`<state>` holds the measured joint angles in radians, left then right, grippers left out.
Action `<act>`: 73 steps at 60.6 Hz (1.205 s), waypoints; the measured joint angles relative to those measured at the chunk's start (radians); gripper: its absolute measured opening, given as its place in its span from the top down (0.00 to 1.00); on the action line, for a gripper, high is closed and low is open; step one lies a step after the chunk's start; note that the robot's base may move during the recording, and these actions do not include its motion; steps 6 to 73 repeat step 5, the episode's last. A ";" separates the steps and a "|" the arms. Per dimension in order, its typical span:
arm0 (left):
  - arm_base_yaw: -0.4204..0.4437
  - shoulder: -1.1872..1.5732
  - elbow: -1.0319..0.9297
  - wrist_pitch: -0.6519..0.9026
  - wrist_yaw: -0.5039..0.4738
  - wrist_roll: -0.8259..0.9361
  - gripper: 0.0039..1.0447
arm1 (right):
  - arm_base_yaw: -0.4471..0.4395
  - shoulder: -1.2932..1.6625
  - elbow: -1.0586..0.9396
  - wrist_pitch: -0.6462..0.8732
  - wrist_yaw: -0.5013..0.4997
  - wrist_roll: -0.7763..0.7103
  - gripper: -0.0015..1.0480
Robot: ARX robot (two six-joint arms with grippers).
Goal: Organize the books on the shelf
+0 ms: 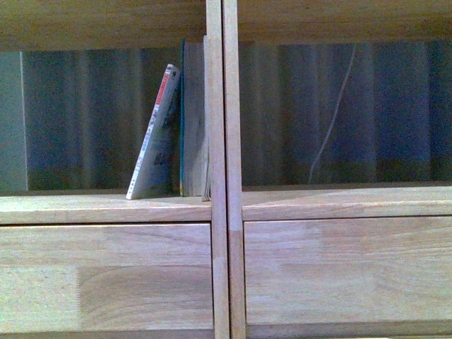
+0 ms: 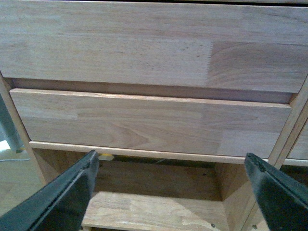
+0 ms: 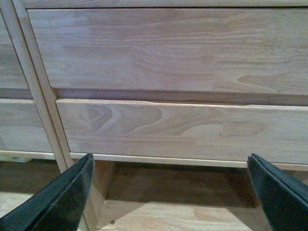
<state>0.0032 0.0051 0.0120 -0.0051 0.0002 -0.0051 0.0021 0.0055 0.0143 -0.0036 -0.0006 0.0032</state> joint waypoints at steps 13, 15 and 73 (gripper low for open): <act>0.000 0.000 0.000 0.000 0.000 0.000 0.07 | 0.000 0.000 0.000 0.000 0.000 0.000 0.07; 0.000 0.000 0.000 0.000 0.000 0.000 0.07 | 0.000 0.000 0.000 0.000 0.000 0.000 0.07; 0.000 0.000 0.000 0.000 0.000 0.000 0.07 | 0.000 0.000 0.000 0.000 0.000 0.000 0.07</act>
